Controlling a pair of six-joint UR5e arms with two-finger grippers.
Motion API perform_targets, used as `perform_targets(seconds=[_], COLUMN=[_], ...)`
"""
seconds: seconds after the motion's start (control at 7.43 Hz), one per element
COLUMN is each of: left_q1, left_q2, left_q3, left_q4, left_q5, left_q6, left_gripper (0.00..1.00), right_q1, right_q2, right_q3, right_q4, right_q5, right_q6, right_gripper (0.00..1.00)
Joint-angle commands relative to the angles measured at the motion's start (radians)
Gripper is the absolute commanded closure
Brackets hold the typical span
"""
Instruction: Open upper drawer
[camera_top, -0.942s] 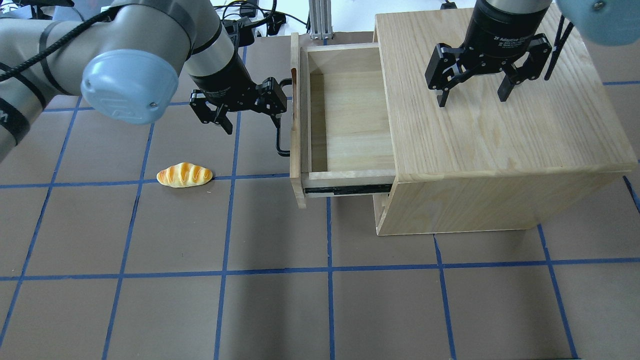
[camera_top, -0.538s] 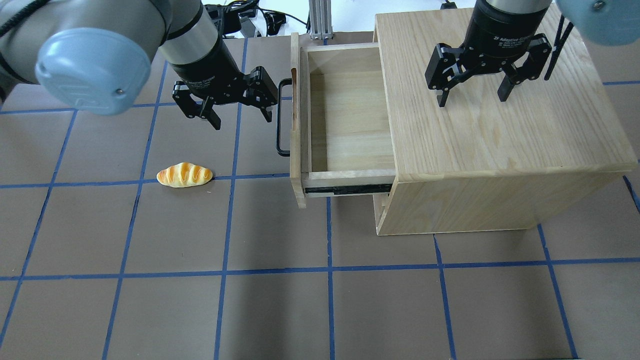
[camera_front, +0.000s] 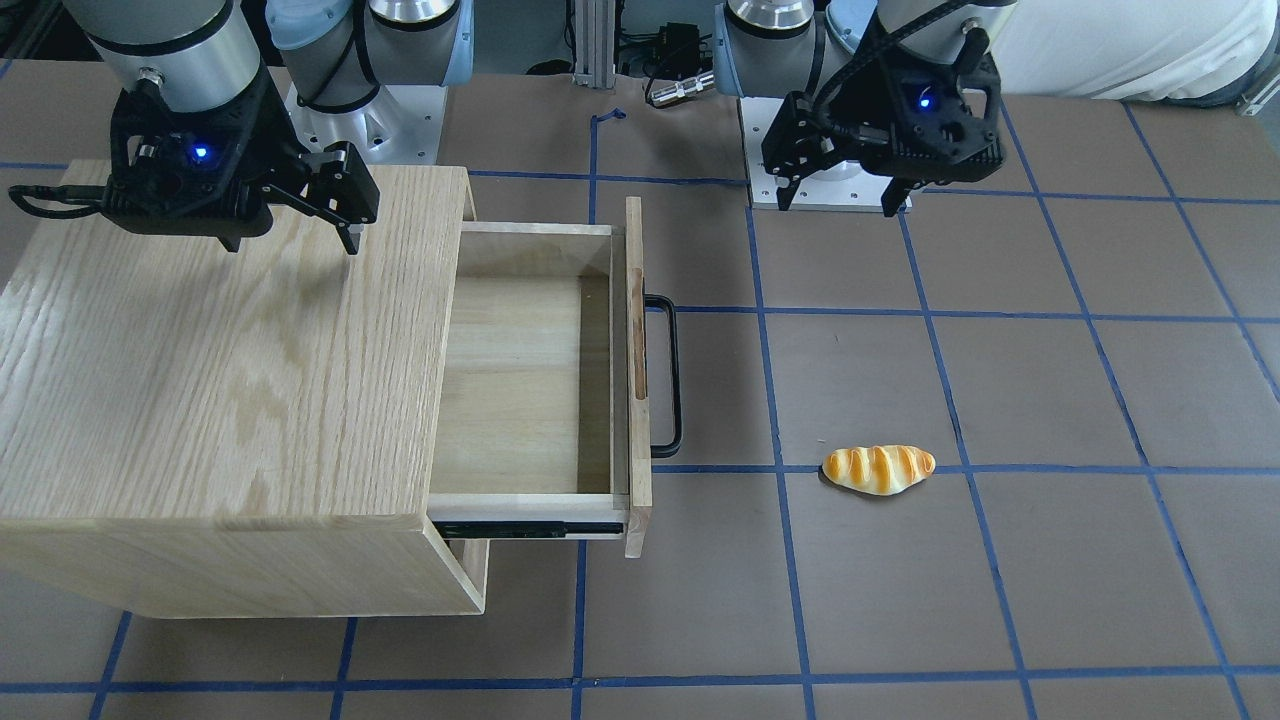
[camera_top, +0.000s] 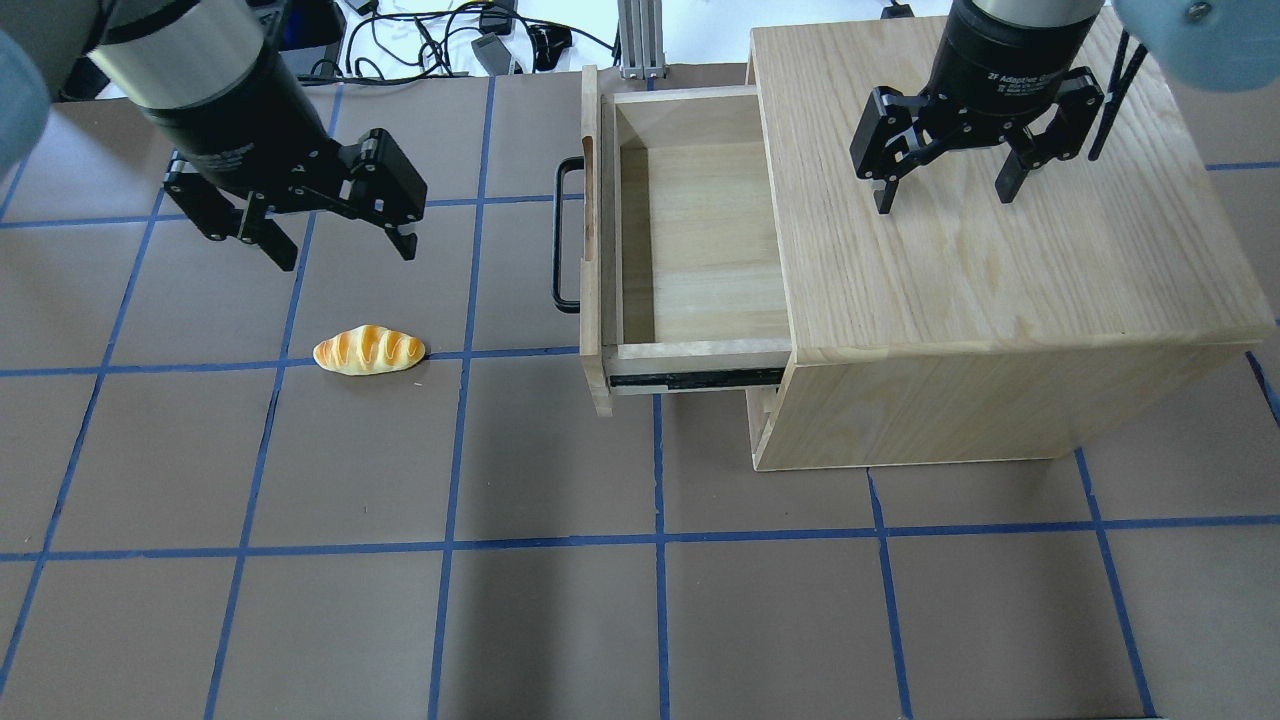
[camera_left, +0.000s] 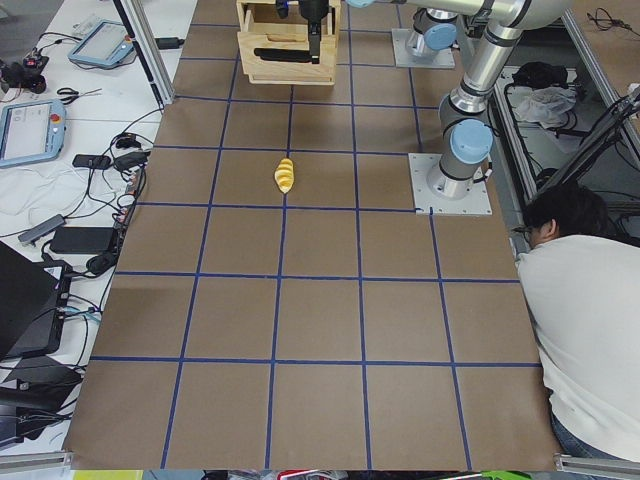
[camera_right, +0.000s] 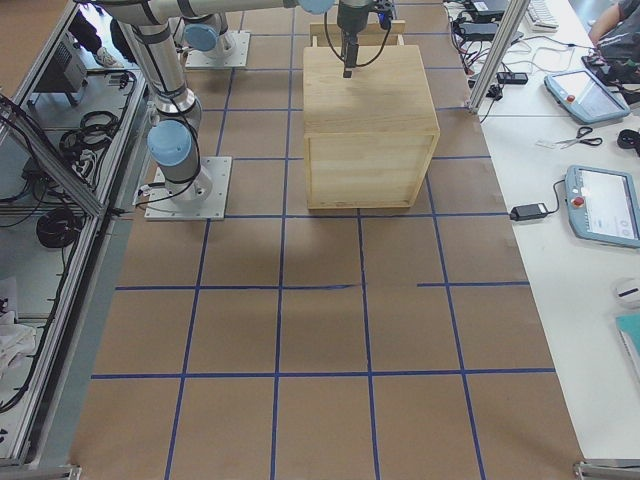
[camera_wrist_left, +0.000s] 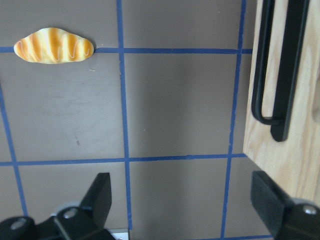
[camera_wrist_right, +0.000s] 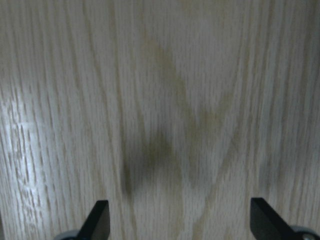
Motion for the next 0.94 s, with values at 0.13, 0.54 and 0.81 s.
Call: perform_targets(seconds=[0.13, 0.54, 0.81], left_q1=[0.096, 0.088, 0.088], left_q2=[-0.014, -0.016, -0.019], left_q3=[-0.012, -0.031, -0.031], left_q4=[0.122, 0.182, 0.182], left_q5=[0.012, 0.012, 0.012], left_q6=[0.075, 0.072, 0.072], left_gripper=[0.00, 0.00, 0.00], right_q1=[0.000, 0.000, 0.000], right_q2=[0.000, 0.000, 0.000], right_q3=[0.000, 0.001, 0.000], right_q4=[0.000, 0.000, 0.000], right_q5=[0.000, 0.000, 0.000], right_q6=[-0.001, 0.000, 0.000], right_gripper=[0.00, 0.00, 0.00])
